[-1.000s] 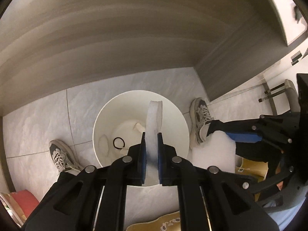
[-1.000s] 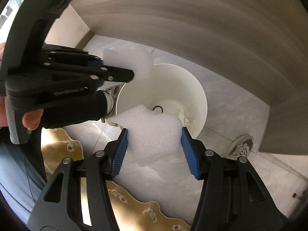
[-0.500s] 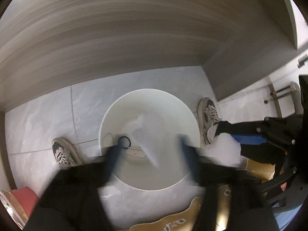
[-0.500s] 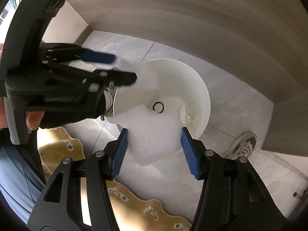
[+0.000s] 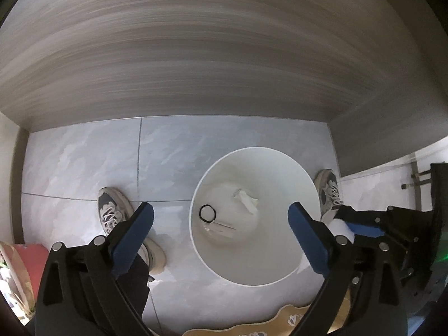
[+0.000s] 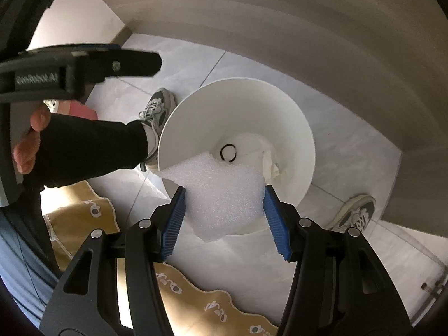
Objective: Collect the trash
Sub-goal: 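Open the left tool to drop the foam strip into the bin while the right tool holds its foam sheet, then open the right tool over the bin and raise both tools to the mattress, then grasp the blue face mask with the left tool while the right tool grasps the red candy wrapper, then carry the mask and red wrapper down over the white bin, then open both tools to drop the mask and red wrapper into the bin, then move both open tools back up to the remaining trash on the mattress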
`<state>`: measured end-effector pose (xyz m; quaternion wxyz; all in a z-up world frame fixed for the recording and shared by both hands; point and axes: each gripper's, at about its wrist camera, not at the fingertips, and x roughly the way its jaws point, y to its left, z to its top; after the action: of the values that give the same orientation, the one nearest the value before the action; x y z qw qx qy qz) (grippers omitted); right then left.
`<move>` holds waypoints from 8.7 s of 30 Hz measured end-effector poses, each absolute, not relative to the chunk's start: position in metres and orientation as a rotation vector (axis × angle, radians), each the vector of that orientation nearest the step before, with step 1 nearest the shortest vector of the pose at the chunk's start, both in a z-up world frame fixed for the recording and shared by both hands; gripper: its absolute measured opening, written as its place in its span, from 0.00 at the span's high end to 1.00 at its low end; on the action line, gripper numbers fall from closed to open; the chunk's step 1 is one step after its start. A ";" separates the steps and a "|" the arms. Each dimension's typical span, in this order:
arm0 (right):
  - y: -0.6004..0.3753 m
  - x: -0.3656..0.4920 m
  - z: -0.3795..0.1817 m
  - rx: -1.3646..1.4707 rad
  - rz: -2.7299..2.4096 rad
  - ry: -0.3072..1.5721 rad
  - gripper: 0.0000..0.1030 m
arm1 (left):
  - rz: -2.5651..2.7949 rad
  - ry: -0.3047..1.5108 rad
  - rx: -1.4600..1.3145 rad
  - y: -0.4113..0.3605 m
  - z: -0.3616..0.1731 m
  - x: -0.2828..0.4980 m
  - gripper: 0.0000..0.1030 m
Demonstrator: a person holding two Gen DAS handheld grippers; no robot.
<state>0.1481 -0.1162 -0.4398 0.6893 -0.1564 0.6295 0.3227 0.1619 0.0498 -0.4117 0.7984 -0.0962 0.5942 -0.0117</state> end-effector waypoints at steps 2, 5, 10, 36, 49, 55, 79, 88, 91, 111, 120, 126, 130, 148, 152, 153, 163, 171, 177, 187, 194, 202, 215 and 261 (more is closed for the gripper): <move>-0.115 0.149 -0.444 -0.352 0.725 1.411 0.43 | -0.023 1.274 -0.201 0.051 -0.412 0.163 0.06; -0.116 0.151 -0.449 -0.345 0.722 1.421 0.05 | -0.019 1.272 -0.202 0.055 -0.411 0.164 0.06; -0.118 0.145 -0.442 -0.419 0.681 1.394 0.05 | -0.030 1.261 -0.211 0.060 -0.402 0.161 0.06; -0.192 0.060 -0.161 -0.165 0.609 0.805 0.05 | -0.118 0.873 -0.054 0.003 -0.181 0.046 0.06; -0.207 0.064 -0.039 -0.129 0.554 0.551 0.05 | -0.042 0.686 -0.002 0.001 -0.068 0.055 0.06; -0.208 0.078 -0.007 -0.091 0.550 0.526 0.05 | -0.005 0.616 0.006 0.014 -0.029 0.077 0.06; -0.200 0.216 -0.008 -0.147 0.422 0.601 0.05 | 0.047 0.646 0.016 0.029 -0.015 0.233 0.06; -0.205 0.254 -0.017 -0.148 0.416 0.621 0.05 | 0.055 0.719 0.011 0.024 -0.030 0.281 0.07; -0.205 0.266 -0.020 -0.142 0.411 0.633 0.05 | 0.037 0.757 -0.011 0.027 -0.035 0.287 0.45; -0.210 0.418 -0.023 -0.012 0.254 0.788 0.22 | -0.037 0.778 -0.064 0.034 -0.045 0.289 0.70; -0.177 0.452 -0.048 -0.071 0.246 0.898 0.75 | -0.033 0.771 -0.058 0.033 -0.045 0.288 0.70; -0.190 0.431 -0.038 -0.062 0.248 0.844 0.87 | -0.003 0.747 -0.038 0.031 -0.041 0.280 0.70; -0.206 0.408 -0.022 -0.057 0.236 0.790 0.87 | -0.014 0.751 -0.054 0.030 -0.039 0.267 0.70; -0.209 0.185 0.022 -0.076 0.464 0.601 0.88 | -0.021 0.694 -0.050 0.020 -0.003 0.129 0.70; -0.205 0.147 0.005 -0.087 0.508 0.617 0.88 | -0.017 0.715 -0.042 0.018 -0.018 0.094 0.70; -0.204 0.139 -0.001 -0.091 0.515 0.622 0.88 | -0.017 0.720 -0.040 0.017 -0.023 0.085 0.70; -0.195 0.084 -0.101 -0.104 0.566 0.761 0.88 | -0.012 0.830 -0.065 0.012 -0.111 0.029 0.70; -0.192 0.069 -0.212 -0.089 0.570 0.975 0.88 | -0.028 0.930 -0.136 0.018 -0.194 0.030 0.70; -0.174 0.052 -0.285 -0.126 0.578 1.102 0.88 | -0.062 1.030 -0.161 0.015 -0.258 0.045 0.70; -0.163 0.066 -0.329 -0.159 0.597 1.177 0.88 | -0.110 1.093 -0.170 0.009 -0.303 0.065 0.70; -0.154 0.089 -0.362 -0.207 0.586 1.241 0.88 | -0.097 1.148 -0.171 0.002 -0.328 0.087 0.70; -0.145 0.115 -0.396 -0.203 0.600 1.336 0.88 | -0.089 1.284 -0.234 0.009 -0.370 0.131 0.70; -0.134 0.141 -0.438 -0.198 0.584 1.441 0.88 | -0.161 1.444 -0.229 -0.003 -0.451 0.188 0.70; -0.199 0.091 -0.298 -0.141 0.586 1.101 0.05 | 0.033 1.141 -0.121 0.031 -0.280 0.071 0.06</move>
<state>0.0914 -0.1988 -0.2981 0.8093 -0.0662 0.5152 0.2742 0.0709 0.0305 -0.2803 0.8399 -0.0573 0.5396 0.0155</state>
